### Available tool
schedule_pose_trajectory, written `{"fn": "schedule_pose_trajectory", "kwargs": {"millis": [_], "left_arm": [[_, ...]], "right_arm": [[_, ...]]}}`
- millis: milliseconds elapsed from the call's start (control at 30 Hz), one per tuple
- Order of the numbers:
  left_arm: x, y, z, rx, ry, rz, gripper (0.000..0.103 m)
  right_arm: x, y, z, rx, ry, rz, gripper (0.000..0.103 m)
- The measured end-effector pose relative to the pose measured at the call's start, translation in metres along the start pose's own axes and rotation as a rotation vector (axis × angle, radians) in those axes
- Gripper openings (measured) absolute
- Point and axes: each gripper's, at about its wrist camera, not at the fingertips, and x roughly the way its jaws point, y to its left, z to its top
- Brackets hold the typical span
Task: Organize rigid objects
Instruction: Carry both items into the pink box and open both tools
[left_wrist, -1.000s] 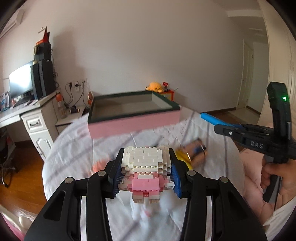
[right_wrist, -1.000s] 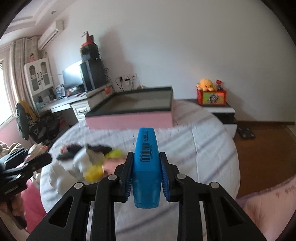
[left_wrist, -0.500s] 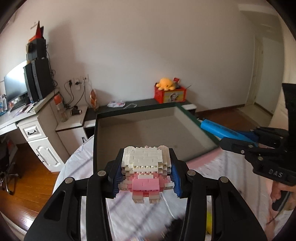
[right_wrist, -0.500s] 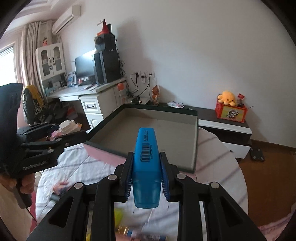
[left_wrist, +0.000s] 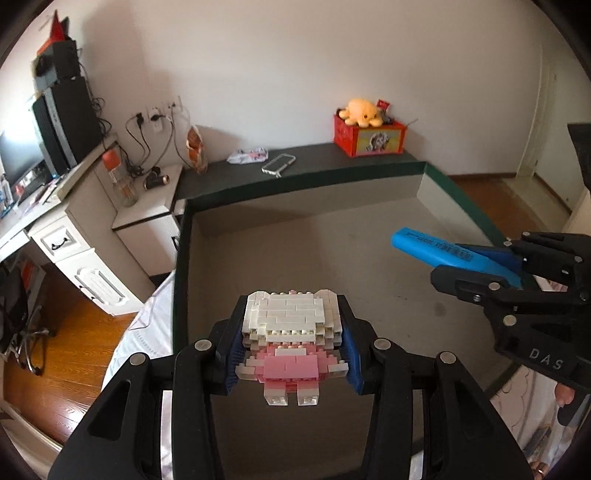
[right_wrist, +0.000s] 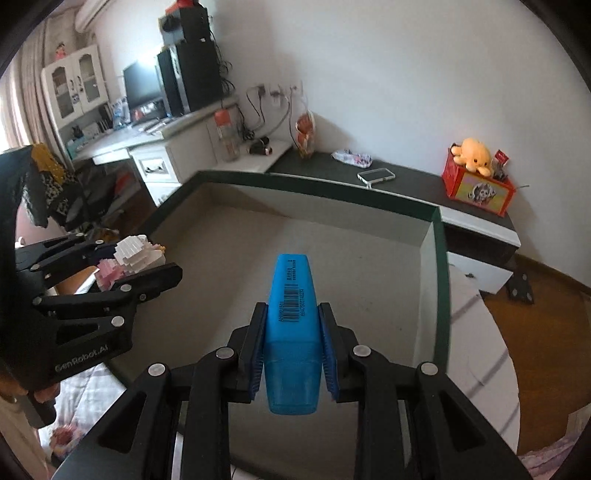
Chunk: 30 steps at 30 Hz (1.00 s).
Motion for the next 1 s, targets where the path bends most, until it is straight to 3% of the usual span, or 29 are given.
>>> {"fn": "schedule_pose_trajectory", "kwargs": {"millis": [133,200,233,267,300,367,433,567,700,1000], "left_arm": [[0.010,0.000,-0.001,-0.008,0.017,0.015,0.045],[0.009,0.000,-0.002,-0.007,0.013,0.015,0.055],[0.008,0.000,-0.002,-0.005,0.007,0.020,0.071],[0.005,0.000,-0.002,-0.001,-0.009,0.032,0.080],[0.001,-0.001,-0.003,0.003,-0.025,0.051,0.080],[-0.008,0.000,-0.003,0.004,-0.045,0.065,0.089],[-0.020,0.001,-0.006,-0.013,-0.057,0.071,0.093],[-0.054,0.001,-0.015,-0.001,-0.112,0.087,0.099],[-0.099,0.002,-0.033,0.022,-0.188,0.144,0.102],[-0.190,0.004,-0.088,-0.013,-0.298,0.157,0.103]], "right_arm": [[0.010,-0.002,0.002,0.012,0.023,0.016,0.028],[0.010,-0.003,0.001,0.021,0.019,0.018,0.028],[0.009,-0.004,0.002,0.023,0.015,0.024,0.033],[0.006,-0.003,0.002,0.027,0.005,0.025,0.048],[0.003,-0.003,0.001,0.027,-0.007,0.018,0.060],[-0.006,-0.004,0.001,0.028,-0.038,0.000,0.068],[-0.016,-0.002,-0.001,0.026,-0.054,0.010,0.068],[-0.046,0.005,-0.007,0.019,-0.106,-0.005,0.078],[-0.082,0.019,-0.017,0.007,-0.171,-0.005,0.079],[-0.158,0.056,-0.056,-0.030,-0.292,-0.024,0.080]]}}
